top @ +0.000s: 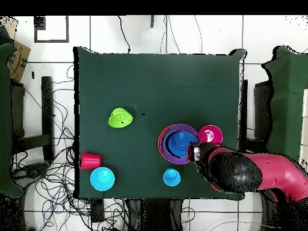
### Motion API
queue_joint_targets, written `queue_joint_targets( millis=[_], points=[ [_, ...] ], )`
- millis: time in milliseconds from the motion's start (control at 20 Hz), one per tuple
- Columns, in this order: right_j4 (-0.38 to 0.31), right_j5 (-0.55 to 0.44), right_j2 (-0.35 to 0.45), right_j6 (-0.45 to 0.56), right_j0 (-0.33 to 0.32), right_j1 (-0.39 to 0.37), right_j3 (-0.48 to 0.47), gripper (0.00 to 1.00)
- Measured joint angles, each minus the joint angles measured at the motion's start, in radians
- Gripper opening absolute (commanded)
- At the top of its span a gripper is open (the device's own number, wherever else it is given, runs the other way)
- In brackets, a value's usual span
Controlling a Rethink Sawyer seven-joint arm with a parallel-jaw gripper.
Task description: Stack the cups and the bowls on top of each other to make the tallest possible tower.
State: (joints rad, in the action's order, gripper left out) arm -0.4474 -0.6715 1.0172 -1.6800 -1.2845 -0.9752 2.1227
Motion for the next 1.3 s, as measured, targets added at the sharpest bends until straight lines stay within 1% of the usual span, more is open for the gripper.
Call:
queue_joint_targets(
  millis=[350, 700, 1000, 1300],
  points=[
    [-0.064, 0.000, 0.000, 0.000, -0.005, 0.042, -0.019, 0.00],
    [-0.113, 0.000, -0.002, 0.000, -0.001, 0.075, -0.032, 0.00],
    [-0.158, 0.000, -0.004, 0.000, 0.015, 0.105, -0.051, 0.00],
    [-0.184, 0.000, -0.006, 0.000, 0.036, 0.133, -0.066, 0.00]
  ],
)
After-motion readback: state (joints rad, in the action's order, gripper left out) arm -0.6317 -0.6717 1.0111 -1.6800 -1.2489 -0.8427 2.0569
